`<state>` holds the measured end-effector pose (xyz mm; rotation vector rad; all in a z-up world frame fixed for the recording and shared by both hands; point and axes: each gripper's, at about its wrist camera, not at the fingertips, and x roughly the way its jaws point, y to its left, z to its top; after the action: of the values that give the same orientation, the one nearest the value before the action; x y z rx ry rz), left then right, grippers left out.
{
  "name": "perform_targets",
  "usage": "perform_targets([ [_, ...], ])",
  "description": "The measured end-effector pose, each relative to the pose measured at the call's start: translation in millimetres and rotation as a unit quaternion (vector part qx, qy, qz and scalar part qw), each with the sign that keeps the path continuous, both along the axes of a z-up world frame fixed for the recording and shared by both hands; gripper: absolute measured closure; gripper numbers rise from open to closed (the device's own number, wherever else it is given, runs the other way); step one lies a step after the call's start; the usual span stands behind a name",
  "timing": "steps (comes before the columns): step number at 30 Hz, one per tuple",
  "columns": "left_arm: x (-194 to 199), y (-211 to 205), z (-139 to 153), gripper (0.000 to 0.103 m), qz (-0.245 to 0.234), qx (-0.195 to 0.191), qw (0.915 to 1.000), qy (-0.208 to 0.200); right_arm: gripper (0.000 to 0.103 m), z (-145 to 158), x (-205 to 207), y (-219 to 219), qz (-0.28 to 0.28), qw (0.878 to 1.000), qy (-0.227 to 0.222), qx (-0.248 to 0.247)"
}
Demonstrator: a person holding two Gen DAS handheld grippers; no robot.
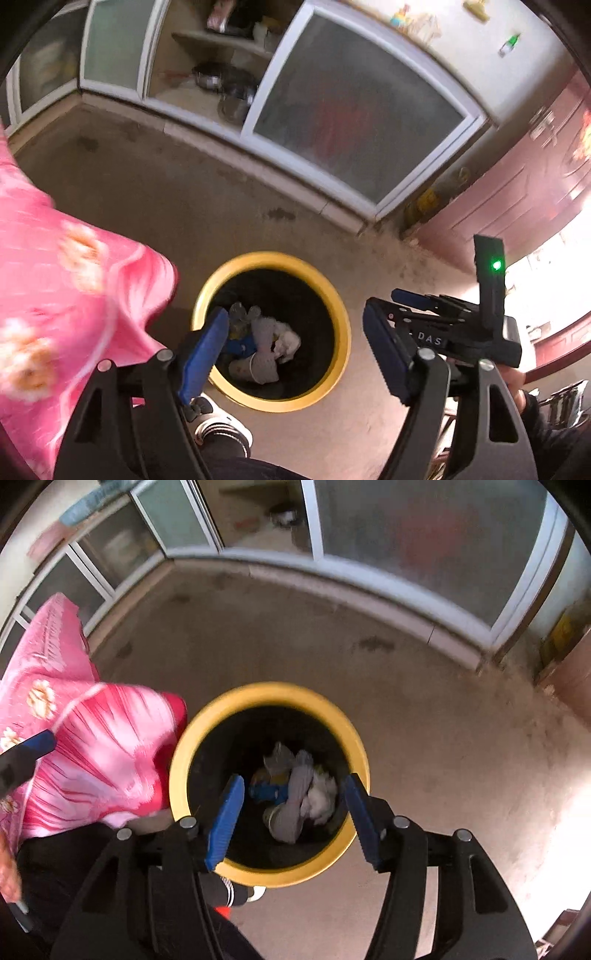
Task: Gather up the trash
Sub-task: 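Move both tools back over the table toward the red cup and orange peel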
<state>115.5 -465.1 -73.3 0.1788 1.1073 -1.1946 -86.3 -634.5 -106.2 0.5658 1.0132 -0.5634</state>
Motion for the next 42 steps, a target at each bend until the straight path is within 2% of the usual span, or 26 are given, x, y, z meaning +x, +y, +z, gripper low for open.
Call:
perform_targets([
  [3,3,42,44,0.031,0.013,-0.037,0.9986,-0.035,0.045,39,0,14,0.029,0.998,-0.051,-0.027],
  [5,7,85,74,0.031,0.034,-0.062,0.9956,-0.062,0.042,68,9,33,0.069,0.993,-0.088,-0.031],
  [8,16,154,109,0.027,0.081,-0.08,0.9894,-0.091,0.04,104,33,70,0.146,0.98,-0.134,-0.031],
  [10,23,204,128,0.021,0.125,-0.084,0.9817,-0.118,0.033,127,56,100,0.204,0.965,-0.165,-0.027],
  [12,27,252,143,0.017,0.176,-0.083,0.9696,-0.149,0.03,146,85,136,0.265,0.944,-0.195,-0.008],
  [15,38,327,162,0.011,0.249,-0.075,0.9481,-0.182,0.03,163,126,187,0.333,0.919,-0.212,-0.007],
  [17,44,373,171,0.008,0.3,-0.053,0.9282,-0.214,0.03,172,160,231,0.388,0.896,-0.216,-0.015],
  [19,57,411,174,0.008,0.333,-0.024,0.9139,-0.232,0.03,176,190,266,0.428,0.877,-0.216,-0.021],
  [21,75,445,173,0.008,0.364,-0.004,0.8979,-0.247,0.03,176,217,296,0.454,0.866,-0.209,-0.02],
  [23,97,474,168,0.008,0.39,0.01,0.8879,-0.243,0.03,173,248,325,0.472,0.858,-0.2,-0.016],
  [26,130,504,157,0.008,0.424,0.021,0.8763,-0.228,0.031,163,289,352,0.479,0.86,-0.178,-0.012],
  [30,171,534,136,0.008,0.444,0.042,0.869,-0.214,0.031,151,324,376,0.478,0.865,-0.152,-0.004],
  [33,194,534,128,0.008,0.441,0.04,0.8726,-0.206,0.032,145,341,384,0.48,0.866,-0.139,0.016],
  [37,223,534,122,0.008,0.435,0.059,0.8729,-0.213,0.032,142,353,395,0.486,0.864,-0.131,0.01],
  [38,230,535,120,0.008,0.437,0.067,0.8708,-0.216,0.032,142,355,397,0.488,0.863,-0.129,0.011],
  [42,253,542,114,0.008,0.438,0.078,0.8709,-0.208,0.034,137,365,405,0.494,0.861,-0.118,0.008],
])
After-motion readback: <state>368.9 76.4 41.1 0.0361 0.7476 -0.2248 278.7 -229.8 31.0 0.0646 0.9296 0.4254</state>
